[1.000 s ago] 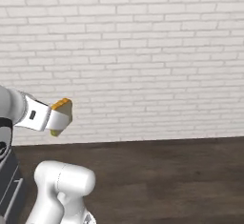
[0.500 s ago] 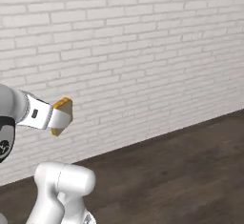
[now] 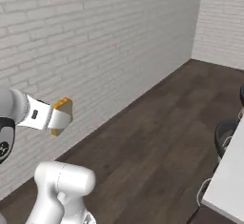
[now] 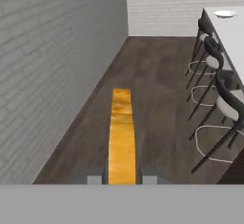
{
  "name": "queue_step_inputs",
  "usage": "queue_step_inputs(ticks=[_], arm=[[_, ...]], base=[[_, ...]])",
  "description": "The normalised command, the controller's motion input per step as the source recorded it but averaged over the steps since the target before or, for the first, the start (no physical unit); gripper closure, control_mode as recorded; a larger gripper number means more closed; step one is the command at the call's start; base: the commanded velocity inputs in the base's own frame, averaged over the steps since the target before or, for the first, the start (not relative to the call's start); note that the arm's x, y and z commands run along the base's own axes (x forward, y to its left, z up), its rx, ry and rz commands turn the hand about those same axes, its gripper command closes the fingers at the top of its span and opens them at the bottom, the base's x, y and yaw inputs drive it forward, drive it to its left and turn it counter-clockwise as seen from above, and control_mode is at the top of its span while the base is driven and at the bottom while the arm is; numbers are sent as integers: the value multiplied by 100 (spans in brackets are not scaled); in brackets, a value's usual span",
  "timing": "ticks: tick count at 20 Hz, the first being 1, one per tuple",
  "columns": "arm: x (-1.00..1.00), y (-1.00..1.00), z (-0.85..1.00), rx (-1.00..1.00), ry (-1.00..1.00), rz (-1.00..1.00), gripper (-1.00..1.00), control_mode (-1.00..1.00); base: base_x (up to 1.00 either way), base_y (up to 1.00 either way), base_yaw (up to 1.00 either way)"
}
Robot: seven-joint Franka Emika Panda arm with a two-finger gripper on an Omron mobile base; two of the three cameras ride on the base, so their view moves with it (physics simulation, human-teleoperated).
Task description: Start the toaster. Once the lever pops up, take the bread to the plate on the dining counter.
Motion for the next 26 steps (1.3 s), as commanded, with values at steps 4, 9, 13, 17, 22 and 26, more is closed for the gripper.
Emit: queue_step_inputs(ticks=[4,9,13,17,22,26], arm=[[0,0,0,0,0,0,100,100],[0,0,0,0,0,0,100,100],[0,0,0,0,0,0,100,100],[0,0,0,0,0,0,100,100],[0,0,0,0,0,0,100,100],[0,0,0,0,0,0,100,100]], base=[[86,11,-69],[96,64,-65],[100,83,-56],[100,59,-39],[100,94,-44],[100,91,-52]])
